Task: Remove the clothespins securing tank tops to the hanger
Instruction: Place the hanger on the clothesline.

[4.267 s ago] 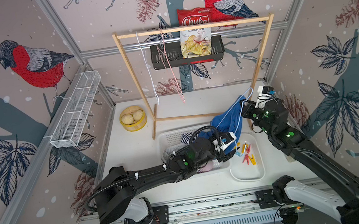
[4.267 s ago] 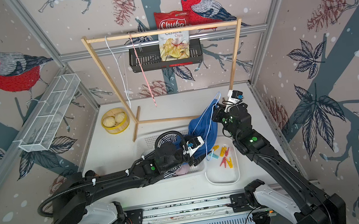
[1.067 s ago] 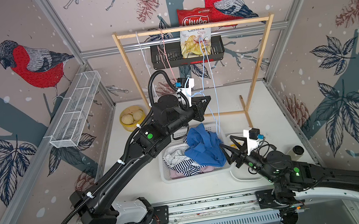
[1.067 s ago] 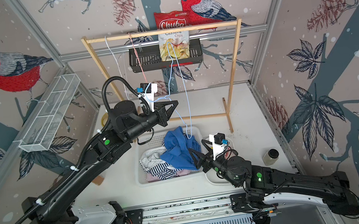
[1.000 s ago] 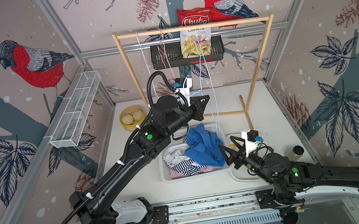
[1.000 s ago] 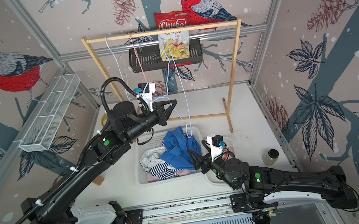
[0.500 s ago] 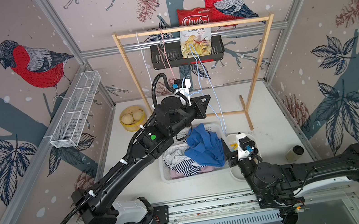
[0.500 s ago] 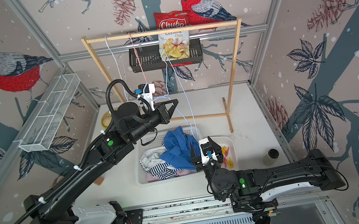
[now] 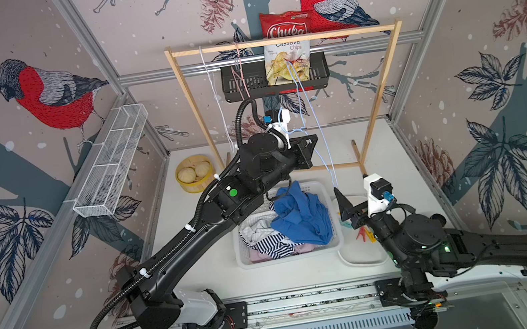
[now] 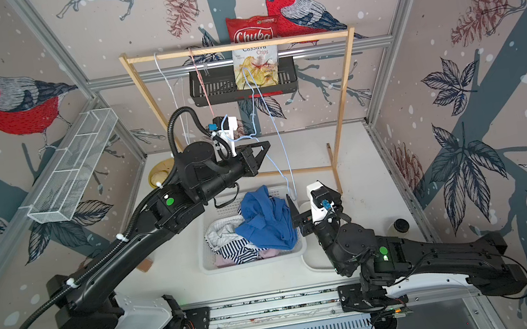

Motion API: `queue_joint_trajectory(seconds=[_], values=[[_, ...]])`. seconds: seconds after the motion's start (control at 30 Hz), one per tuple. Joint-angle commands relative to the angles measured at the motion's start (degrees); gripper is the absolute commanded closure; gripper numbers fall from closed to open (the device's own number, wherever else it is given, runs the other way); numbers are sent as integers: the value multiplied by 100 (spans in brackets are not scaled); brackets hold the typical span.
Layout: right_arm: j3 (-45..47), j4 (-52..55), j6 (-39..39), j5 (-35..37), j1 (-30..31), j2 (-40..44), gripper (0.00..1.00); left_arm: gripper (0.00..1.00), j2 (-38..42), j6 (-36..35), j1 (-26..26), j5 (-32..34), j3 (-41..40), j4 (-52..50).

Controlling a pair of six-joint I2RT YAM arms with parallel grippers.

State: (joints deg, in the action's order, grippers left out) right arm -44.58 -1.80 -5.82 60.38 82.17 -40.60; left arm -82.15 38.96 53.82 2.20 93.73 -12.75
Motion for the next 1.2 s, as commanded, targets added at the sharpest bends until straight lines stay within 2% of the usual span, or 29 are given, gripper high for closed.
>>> queue_joint_trajectory(seconds=[0.0, 0.17, 0.4, 0.57, 0.83, 0.97, 1.07, 1.17], values=[[-469, 1457, 333, -1109, -386, -209, 13, 100, -232, 23, 237, 529, 522, -540], [-1096, 2393, 330, -1172, -664, -589, 14, 100, -458, 188, 286, 590, 967, -975], [-1177, 2262, 118, -1086, -912, -546, 23, 100, -595, 455, 286, 760, 1375, -1507], [-1202, 2281, 99, -1255, -1043, -599, 24, 100, -721, 689, 290, 730, 1522, -1663], [-1220, 2316, 90, -1342, -1231, -721, 35, 100, -620, 877, 305, 653, 1404, -1561], [-1161, 2284, 16, -1429, -1406, -882, 37, 100, -568, 870, 307, 684, 1349, -1503], [-1107, 2092, -74, -1509, -1466, -934, 45, 100, -557, 876, 306, 686, 1285, -1467], [-1110, 1959, -144, -1520, -1485, -924, 58, 100, -557, 868, 310, 686, 1266, -1456]])
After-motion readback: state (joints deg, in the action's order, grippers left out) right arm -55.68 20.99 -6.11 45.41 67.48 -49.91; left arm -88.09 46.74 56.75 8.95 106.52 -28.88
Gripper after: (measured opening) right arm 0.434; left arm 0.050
